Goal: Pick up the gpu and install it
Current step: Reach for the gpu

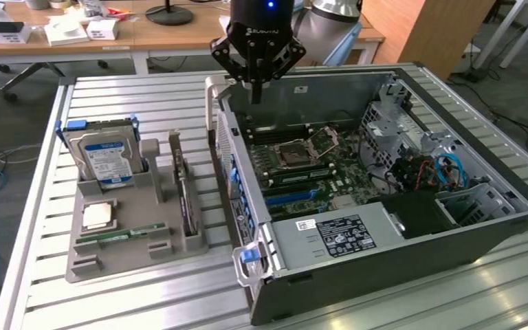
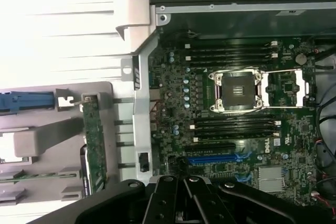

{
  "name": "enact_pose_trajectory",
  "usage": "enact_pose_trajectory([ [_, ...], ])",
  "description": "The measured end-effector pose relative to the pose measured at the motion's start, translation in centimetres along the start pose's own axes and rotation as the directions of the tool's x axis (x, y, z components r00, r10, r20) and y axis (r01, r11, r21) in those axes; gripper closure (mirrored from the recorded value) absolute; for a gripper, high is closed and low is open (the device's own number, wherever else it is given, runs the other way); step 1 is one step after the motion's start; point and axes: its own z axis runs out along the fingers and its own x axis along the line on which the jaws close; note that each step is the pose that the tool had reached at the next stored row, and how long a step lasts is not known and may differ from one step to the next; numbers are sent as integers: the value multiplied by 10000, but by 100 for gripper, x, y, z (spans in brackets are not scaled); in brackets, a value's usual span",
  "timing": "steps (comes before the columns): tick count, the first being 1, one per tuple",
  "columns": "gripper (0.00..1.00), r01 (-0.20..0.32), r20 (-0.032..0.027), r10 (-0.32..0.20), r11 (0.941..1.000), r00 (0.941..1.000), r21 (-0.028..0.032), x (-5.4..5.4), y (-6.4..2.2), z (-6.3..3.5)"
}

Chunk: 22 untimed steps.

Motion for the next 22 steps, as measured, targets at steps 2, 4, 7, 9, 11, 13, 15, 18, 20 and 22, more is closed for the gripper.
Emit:
enact_pose_trajectory([
  [2,89,-4,1,4,10000,10000,0,64,-5,1],
  [4,89,-13,0,13,10000,10000,1,123,-10,2],
  [7,89,-44,2,44,10000,10000,2,219,-15,3],
  [9,89,-65,3,65,10000,10000,2,284,-19,3],
  [11,89,-87,4,87,10000,10000,3,349,-24,4],
  [13,89,-106,4,106,9999,9999,3,412,-28,5],
  [15,89,-122,5,122,9999,9999,3,462,-32,6],
  [18,89,-148,7,148,9999,9999,3,540,-38,8],
  [20,89,-173,7,173,9999,9998,5,599,-43,8],
  [22,89,-197,9,197,9998,9998,5,661,-48,9],
])
